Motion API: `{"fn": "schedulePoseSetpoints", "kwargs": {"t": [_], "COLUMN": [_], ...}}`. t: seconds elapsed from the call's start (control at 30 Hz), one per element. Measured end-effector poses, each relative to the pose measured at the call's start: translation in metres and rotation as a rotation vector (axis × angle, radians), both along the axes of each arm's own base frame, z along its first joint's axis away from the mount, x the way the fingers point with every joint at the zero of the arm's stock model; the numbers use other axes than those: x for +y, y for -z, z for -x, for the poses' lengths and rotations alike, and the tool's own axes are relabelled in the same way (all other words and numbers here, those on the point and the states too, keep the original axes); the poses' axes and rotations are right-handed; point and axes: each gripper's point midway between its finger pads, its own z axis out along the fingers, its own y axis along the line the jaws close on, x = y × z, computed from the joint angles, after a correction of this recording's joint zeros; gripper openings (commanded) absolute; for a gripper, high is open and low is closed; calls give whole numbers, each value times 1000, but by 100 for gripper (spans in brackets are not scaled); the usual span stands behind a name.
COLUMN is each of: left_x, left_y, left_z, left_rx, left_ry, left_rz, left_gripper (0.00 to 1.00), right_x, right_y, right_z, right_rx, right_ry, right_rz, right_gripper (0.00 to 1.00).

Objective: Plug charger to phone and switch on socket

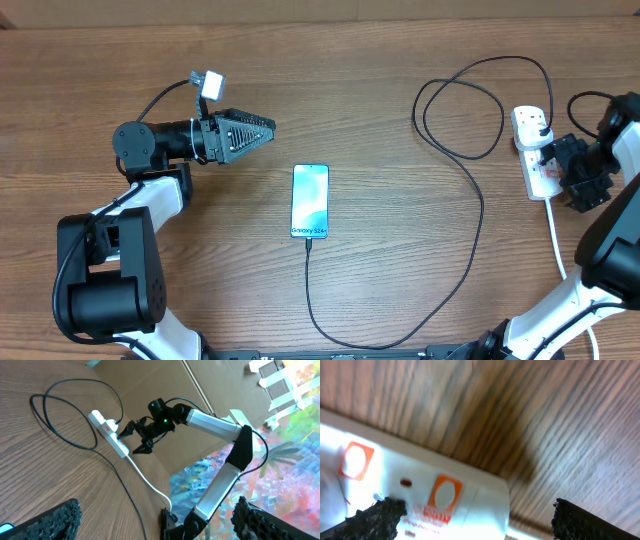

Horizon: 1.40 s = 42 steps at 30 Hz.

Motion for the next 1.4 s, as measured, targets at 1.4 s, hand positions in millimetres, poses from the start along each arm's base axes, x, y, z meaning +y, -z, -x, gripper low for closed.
{"fn": "schedulePoseSetpoints", "kwargs": {"t": [1.4], "left_x": [0], "left_y": [0], "left_z": [0], "left_rx": [0], "left_ry": [0], "left_rz": [0], "left_gripper": [100], "right_x": [-15], "right_y": [-6], "right_z": [-31], "right_rx": [-83], "right_ry": [-63], "right_rz": [140], "right_gripper": [100]}}
